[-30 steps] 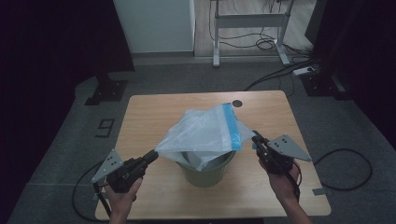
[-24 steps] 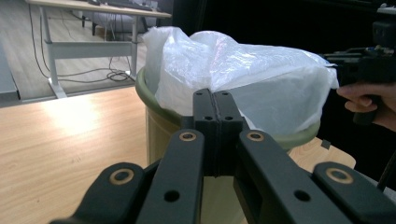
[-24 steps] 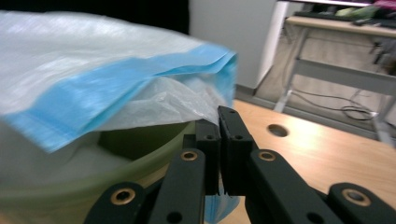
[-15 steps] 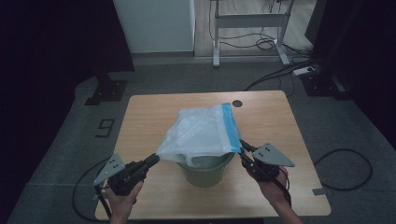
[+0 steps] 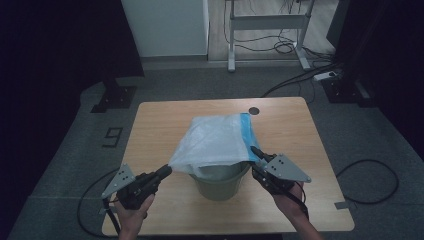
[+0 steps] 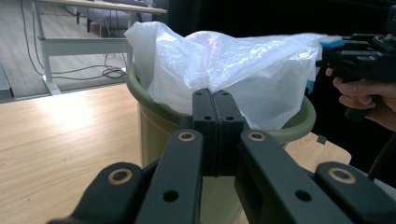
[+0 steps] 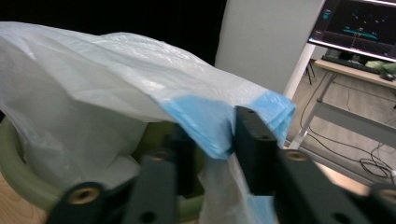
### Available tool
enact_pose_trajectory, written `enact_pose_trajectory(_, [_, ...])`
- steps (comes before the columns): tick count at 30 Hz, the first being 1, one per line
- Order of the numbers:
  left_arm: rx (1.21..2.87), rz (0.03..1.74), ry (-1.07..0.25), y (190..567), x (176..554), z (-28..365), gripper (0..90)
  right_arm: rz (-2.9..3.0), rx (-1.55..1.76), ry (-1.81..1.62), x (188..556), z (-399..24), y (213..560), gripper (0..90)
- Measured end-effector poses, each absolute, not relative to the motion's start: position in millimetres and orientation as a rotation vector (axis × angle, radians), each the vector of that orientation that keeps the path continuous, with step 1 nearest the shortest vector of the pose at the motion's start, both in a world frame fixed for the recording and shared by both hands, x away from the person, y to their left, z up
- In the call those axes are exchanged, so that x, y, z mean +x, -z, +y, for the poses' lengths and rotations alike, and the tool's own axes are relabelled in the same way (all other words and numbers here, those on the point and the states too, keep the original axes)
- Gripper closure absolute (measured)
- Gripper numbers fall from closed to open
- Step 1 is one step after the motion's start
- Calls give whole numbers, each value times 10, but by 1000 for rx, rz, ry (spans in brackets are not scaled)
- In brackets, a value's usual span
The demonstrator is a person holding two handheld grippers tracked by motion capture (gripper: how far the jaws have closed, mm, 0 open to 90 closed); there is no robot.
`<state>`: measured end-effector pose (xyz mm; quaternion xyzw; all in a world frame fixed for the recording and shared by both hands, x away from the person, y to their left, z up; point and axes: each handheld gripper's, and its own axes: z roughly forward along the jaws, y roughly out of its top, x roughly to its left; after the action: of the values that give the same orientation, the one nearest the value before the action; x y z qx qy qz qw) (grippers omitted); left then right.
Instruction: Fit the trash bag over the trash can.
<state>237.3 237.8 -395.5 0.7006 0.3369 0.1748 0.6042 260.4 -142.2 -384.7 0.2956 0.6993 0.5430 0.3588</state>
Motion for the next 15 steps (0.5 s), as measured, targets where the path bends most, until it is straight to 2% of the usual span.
enact_pose_trajectory(5, [1632,766,-391,3960,2389,2315,890,1767,783,-1439,2608,-1444,3799,867])
enact_pose_trajectory(15, [1705,686,-333,3969,2411,1925,885,1634,808,-1521,2540,-1587,3548,884])
